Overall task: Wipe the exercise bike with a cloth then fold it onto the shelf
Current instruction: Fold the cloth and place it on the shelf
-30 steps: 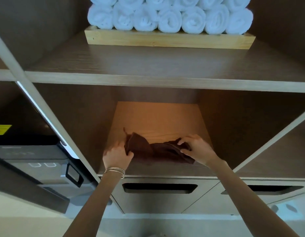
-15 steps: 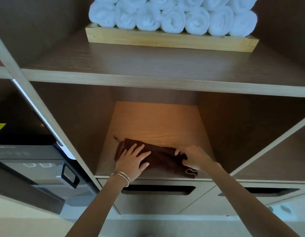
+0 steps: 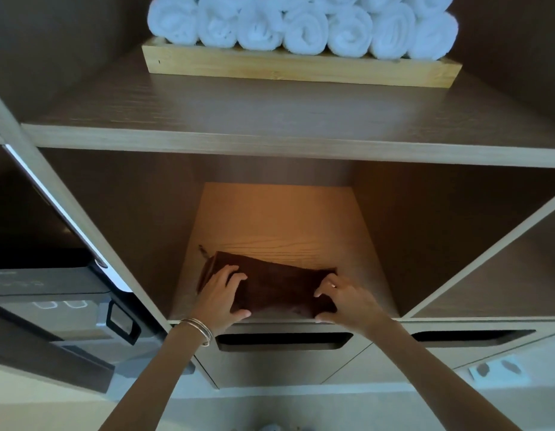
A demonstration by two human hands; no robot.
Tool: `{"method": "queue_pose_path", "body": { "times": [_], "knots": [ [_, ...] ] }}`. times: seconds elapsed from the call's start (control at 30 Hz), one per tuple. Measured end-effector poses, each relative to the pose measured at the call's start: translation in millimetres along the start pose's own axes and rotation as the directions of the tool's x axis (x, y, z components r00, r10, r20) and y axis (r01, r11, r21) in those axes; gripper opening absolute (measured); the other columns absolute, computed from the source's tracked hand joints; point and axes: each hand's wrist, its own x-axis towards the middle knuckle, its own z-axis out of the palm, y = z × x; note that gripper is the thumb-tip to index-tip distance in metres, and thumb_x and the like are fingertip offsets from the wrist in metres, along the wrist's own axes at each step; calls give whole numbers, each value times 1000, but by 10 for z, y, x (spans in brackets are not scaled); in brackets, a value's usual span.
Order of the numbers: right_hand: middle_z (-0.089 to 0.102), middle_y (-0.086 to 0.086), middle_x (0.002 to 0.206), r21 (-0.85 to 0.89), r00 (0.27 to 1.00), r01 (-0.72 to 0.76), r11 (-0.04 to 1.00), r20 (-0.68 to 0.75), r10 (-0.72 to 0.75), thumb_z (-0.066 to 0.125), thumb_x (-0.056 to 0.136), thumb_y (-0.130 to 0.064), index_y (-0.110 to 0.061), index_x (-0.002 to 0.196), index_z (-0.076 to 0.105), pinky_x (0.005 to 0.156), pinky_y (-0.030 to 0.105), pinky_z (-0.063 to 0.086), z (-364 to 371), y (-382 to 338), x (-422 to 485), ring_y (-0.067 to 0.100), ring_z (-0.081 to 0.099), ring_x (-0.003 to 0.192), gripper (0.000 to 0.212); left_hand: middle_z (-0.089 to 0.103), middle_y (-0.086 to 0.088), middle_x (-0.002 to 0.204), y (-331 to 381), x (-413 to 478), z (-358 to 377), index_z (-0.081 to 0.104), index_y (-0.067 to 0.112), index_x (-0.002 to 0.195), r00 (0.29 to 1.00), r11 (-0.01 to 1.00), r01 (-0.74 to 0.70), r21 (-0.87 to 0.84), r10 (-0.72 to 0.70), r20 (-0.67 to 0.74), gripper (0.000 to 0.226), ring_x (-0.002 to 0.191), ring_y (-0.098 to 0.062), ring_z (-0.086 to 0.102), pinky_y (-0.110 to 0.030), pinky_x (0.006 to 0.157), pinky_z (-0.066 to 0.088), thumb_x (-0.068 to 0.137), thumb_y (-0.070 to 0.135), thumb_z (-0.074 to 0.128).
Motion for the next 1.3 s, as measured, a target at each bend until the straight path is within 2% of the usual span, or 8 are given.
{"method": "queue_pose_path", "body": {
  "times": [0.17,0.33,0.47,0.57,0.73,0.97,1.17,1.3],
  "knots": [
    [53,-8,120,-166,989,48,985,-127,-70,58,85,-39,-27,118,56,80,26,46,100,-24,-59,13,52,109,34,29,3,148,-59,-36,-121,36,22,137,999,989,-22,144,17,36,56,138,-17,28,-30,99,44,86,20,59],
    [67,-8,101,102,998,-50,993,-22,53,54,90,-27,-30,107,64,76,26,50,-172,69,-16,8,60,79,20,48,4,125,-51,-95,-181,46,21,119,998,962,14,272,3,-61,38,111,-13,50,-28,73,54,83,16,56],
    [68,-4,91,402,993,-122,907,47,113,57,89,-15,-19,103,65,74,34,58,-372,146,34,18,69,75,17,65,-2,99,6,-56,-347,57,21,101,963,988,155,22,-146,-226,18,88,-24,62,-33,71,51,84,25,55],
    [63,-1,95,644,967,-249,724,203,152,58,88,-10,-19,98,61,64,19,50,-537,248,50,13,61,76,14,67,-10,93,64,13,-496,61,24,105,927,958,263,-111,-283,-245,22,89,-34,62,-36,76,49,85,33,54],
    [61,5,91,705,916,-398,587,335,219,60,88,-9,-9,103,59,59,22,50,-685,427,197,15,61,73,15,68,-5,101,91,250,-684,67,30,96,904,919,334,-211,-376,-203,20,96,-31,62,-33,78,49,79,40,64],
    [59,10,119,365,874,-372,853,-171,455,48,91,-6,-12,109,61,92,37,47,-453,427,377,26,57,107,23,48,-9,132,177,634,-536,50,19,128,946,971,234,-46,-238,-221,43,123,-30,43,-42,101,41,87,21,61],
    [52,-5,126,145,986,-166,975,6,167,62,89,-20,-27,113,64,95,34,45,-255,426,244,17,52,113,26,44,3,141,50,466,-255,55,27,125,997,998,53,34,-51,-60,34,127,-20,43,-35,103,39,91,22,56],
    [58,-7,121,76,956,-278,958,-74,284,54,92,-15,-30,104,69,89,33,49,-218,526,155,14,56,107,24,43,8,144,-38,336,-200,55,31,127,992,996,77,36,-73,-101,35,129,-18,40,-34,103,39,92,25,54]
  ]
}}
